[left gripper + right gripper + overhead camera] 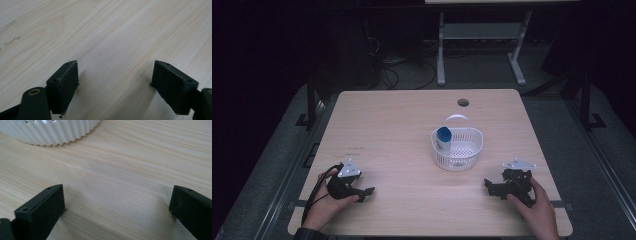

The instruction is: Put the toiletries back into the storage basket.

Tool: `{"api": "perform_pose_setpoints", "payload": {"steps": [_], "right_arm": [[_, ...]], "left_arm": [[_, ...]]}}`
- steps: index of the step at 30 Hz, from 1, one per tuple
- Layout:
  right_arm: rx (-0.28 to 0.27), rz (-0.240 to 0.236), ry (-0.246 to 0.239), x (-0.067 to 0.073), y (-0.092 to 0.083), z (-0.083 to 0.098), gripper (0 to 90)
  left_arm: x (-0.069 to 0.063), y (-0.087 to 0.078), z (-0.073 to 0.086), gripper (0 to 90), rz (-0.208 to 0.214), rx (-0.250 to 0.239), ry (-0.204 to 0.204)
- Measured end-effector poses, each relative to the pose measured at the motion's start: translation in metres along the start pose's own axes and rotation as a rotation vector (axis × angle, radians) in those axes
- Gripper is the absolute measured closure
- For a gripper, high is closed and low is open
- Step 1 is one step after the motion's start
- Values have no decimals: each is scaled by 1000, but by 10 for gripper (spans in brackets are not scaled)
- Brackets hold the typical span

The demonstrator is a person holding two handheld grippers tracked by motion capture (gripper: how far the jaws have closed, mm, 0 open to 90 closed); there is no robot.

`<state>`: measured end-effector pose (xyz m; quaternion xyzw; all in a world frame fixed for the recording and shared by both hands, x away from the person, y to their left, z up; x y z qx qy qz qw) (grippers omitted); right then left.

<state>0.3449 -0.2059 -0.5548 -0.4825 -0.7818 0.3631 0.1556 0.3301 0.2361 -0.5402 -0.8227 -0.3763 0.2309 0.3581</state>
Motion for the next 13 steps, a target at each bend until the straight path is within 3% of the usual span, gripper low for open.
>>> {"api": "perform_pose_setpoints", "payload": {"steps": [4,10,13], "right_arm": [[0,1,1,0,0,0,0],[0,1,1,0,0,0,0],[0,1,1,0,0,0,0]], "left_arm": [[0,0,2,196,10,-22,-2],[0,0,5,172,41,-96,12],[1,0,5,156,43,-102,13]]}}
Point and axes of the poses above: each handheld gripper's, and its own axes: y roughly forward along the jaws, z roughly out of its underside, x roughly to its left, the point moved 10 cm from there along y, roughly forward along the jaws, and after that the axes turned 11 degrees about -y, right-handed, at the moved point
